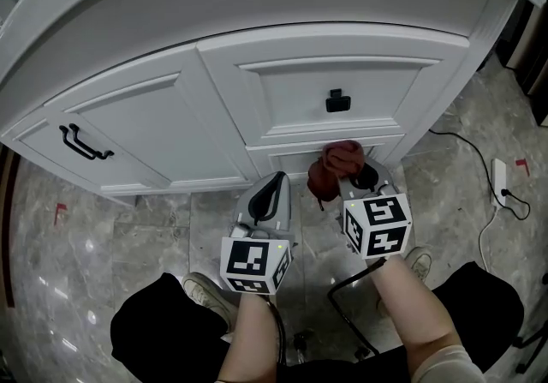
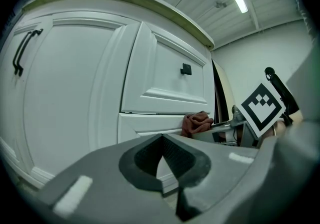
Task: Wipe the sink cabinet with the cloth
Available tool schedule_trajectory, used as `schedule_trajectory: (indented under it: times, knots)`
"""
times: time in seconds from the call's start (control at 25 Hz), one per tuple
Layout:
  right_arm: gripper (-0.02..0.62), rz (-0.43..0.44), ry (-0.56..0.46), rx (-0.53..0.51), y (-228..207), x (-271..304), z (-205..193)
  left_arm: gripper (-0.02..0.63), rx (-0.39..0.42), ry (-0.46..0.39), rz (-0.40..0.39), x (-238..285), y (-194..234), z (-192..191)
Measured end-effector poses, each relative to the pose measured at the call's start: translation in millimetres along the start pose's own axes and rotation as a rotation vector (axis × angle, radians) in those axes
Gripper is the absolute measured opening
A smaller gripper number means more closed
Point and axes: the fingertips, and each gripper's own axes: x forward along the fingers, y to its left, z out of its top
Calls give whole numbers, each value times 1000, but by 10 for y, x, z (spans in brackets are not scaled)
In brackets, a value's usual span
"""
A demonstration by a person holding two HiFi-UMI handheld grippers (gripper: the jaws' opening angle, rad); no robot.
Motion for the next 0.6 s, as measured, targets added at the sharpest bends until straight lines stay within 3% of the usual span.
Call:
schedule_trajectory:
  times: [0.32, 0.6]
  knots:
    - [77, -130, -17, 55, -674, -282, -14, 0, 13, 19, -44, 168, -256, -71]
    - [77, -209, -53, 127, -948, -438, -2, 0, -6, 27, -50, 216, -312, -124]
